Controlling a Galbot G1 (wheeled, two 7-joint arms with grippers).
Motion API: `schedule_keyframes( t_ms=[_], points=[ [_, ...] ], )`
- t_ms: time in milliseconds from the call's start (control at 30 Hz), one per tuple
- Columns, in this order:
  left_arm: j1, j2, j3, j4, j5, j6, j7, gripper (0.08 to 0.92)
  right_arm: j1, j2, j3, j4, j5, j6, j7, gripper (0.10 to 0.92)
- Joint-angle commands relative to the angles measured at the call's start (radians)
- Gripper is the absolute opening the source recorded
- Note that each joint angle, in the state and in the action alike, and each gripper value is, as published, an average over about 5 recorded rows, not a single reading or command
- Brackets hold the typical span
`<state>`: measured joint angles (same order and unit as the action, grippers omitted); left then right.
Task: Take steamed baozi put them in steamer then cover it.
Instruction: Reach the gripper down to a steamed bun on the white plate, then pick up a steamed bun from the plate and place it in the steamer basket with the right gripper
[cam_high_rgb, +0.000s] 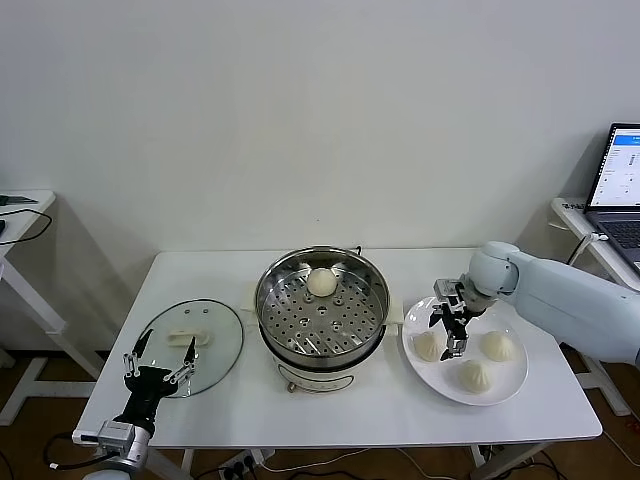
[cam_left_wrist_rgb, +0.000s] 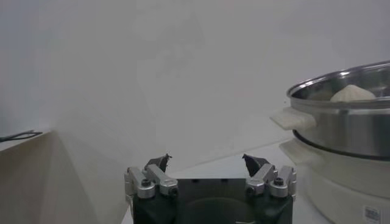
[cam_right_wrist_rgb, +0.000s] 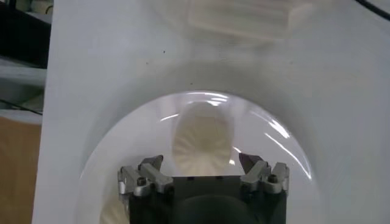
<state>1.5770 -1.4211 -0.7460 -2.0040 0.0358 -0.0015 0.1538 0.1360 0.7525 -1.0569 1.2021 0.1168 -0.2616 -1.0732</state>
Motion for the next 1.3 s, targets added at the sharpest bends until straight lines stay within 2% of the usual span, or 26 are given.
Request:
schedule_keyframes(
  t_ms=[33,400,733,967,1167,1300],
  points=[
    [0.002,-0.001,0.000,0.001,0.001,-0.003,0.001,0.823,-0.056,0.014,0.038,-0.024,-0.036,-0.006,0.014,0.823],
    [0.002,0.000,-0.001,0.001,0.000,-0.004,0.000,0.823,-0.073,0.019,0.060,-0.023,-0.050,-0.004,0.011,0.821],
    [0.000,-0.002,0.003,0.003,0.001,-0.006,-0.002,0.823,-0.061,0.019,0.063,-0.022,-0.050,-0.003,0.005,0.720],
    [0.001,-0.002,0.000,-0.002,0.001,-0.005,-0.004,0.823,-0.041,0.003,0.060,-0.006,-0.034,-0.007,-0.004,0.710],
    [0.003,0.000,-0.003,-0.007,0.001,-0.005,-0.004,0.823,0.093,-0.069,-0.013,0.069,0.060,-0.017,-0.011,0.704],
    [0.002,0.001,-0.005,-0.009,0.000,-0.005,-0.005,0.823,0.265,-0.128,-0.138,0.152,0.183,-0.030,-0.023,0.704]
  ],
)
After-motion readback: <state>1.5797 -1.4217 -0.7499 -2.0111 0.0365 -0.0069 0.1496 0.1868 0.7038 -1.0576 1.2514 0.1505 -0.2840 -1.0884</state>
